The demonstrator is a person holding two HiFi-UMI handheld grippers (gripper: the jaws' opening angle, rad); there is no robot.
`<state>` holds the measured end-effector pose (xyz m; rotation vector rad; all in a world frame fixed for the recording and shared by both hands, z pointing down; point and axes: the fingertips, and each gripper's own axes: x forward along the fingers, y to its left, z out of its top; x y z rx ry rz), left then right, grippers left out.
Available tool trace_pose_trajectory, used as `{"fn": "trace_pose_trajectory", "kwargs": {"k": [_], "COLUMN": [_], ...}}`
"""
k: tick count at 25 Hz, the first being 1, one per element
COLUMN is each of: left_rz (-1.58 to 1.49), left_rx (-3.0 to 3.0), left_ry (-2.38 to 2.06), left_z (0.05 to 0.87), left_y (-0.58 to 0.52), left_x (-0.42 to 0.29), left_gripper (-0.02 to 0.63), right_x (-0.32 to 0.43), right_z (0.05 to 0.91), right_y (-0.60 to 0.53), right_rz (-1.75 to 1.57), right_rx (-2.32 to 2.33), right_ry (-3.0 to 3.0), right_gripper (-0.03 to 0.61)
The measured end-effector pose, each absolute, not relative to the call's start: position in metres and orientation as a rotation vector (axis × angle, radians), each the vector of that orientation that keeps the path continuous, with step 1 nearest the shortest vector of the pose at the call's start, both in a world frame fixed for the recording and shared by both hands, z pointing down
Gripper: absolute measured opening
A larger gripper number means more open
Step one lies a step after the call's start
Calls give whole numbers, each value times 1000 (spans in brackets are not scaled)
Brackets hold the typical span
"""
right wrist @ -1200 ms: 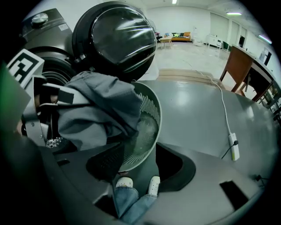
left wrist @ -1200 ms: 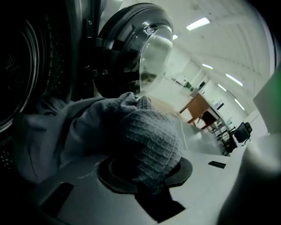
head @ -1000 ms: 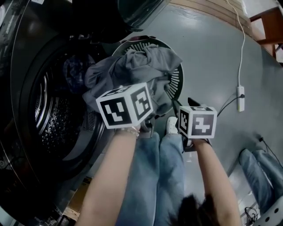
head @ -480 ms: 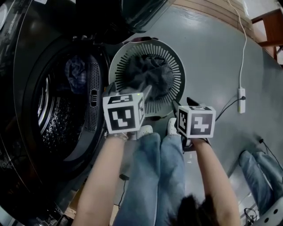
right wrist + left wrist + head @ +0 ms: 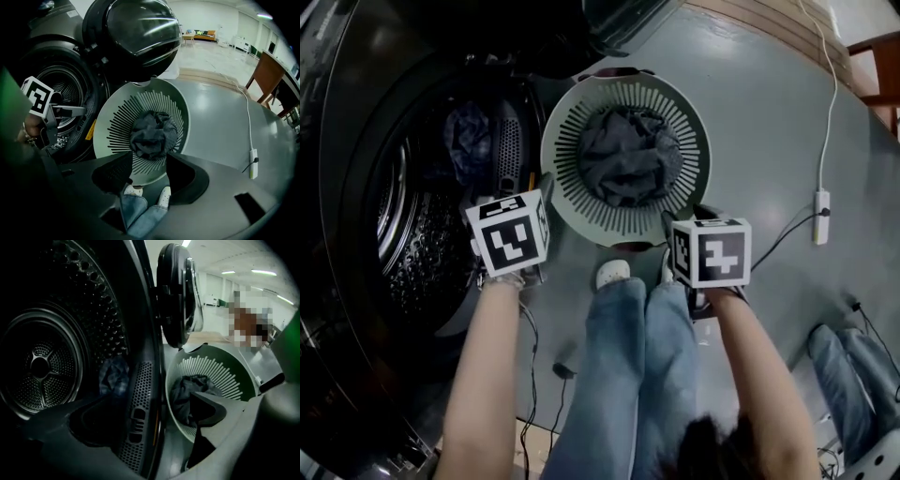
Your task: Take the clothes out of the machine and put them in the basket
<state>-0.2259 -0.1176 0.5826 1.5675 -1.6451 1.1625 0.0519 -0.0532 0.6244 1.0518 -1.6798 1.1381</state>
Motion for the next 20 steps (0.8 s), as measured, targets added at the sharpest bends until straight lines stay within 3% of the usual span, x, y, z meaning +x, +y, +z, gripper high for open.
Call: {"fn": "trace_pose_trajectory", "kwargs": {"k": [10,15,20], "left_rz": [1172,1060,1210], "left_rx": [1374,1080,1088], "left_ry": [-2119,-2122,-2009], "left_z": [557,580,605], "left_y": [-163,-149,-168], "left_x": [-324,-372,-386], "left_gripper": [489,491,491], "right_x": [-4,-11,-17], "right_z": [616,612,612], "right_y": [-75,-103,-117], "right_rz": [1037,1026,964], "right_rx": [880,861,801], "right_ry": [-1781,-1772,-1805], "right_gripper": [224,224,224]}}
